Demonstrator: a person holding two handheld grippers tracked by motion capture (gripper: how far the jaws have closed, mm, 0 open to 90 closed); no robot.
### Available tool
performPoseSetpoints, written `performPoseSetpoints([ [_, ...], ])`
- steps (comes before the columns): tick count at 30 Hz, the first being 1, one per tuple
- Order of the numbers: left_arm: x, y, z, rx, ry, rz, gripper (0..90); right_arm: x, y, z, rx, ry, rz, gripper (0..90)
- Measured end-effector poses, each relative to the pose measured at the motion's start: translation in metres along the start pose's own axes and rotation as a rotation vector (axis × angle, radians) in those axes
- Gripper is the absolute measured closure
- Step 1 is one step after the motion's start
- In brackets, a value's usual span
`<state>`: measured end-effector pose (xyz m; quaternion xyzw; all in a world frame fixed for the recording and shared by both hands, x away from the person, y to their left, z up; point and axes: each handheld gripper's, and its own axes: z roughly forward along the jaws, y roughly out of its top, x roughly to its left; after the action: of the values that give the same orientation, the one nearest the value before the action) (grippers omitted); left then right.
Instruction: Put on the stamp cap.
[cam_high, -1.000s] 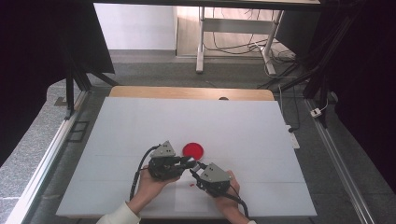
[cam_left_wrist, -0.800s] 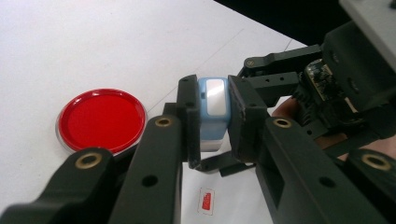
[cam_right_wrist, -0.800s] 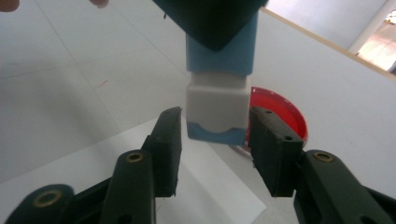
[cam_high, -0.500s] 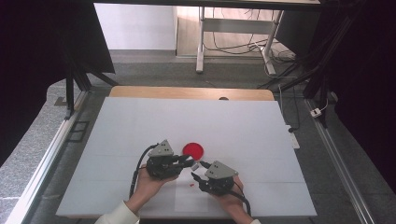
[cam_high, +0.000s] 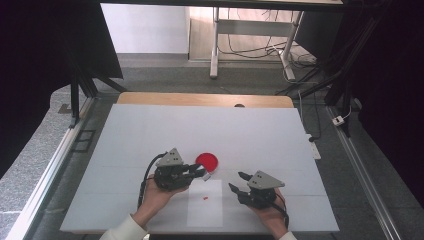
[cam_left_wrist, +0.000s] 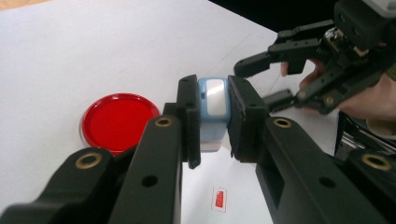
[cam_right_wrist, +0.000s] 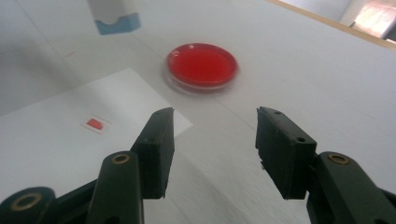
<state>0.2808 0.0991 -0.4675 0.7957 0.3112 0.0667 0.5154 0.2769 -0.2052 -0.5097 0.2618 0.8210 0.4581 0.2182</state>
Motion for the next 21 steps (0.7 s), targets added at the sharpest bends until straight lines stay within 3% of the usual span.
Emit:
performPoseSetpoints([
  [6, 0.001, 0.001, -0.002, -0.002, 0.004, 0.004, 75.4, -0.015, -0.006, -0.014, -0.013, -0.012, 0.027, 46.8],
  [10, 0.002, 0.002, -0.003, -0.005, 0.007, 0.006, 75.4, -0.022, -0.013, -0.026, 0.006, -0.014, 0.016, 46.9],
  [21, 0.012, 0.006, -0.013, -0.003, 0.031, 0.014, 75.4, -0.051, -0.032, -0.058, 0.004, -0.094, 0.059, 47.2],
])
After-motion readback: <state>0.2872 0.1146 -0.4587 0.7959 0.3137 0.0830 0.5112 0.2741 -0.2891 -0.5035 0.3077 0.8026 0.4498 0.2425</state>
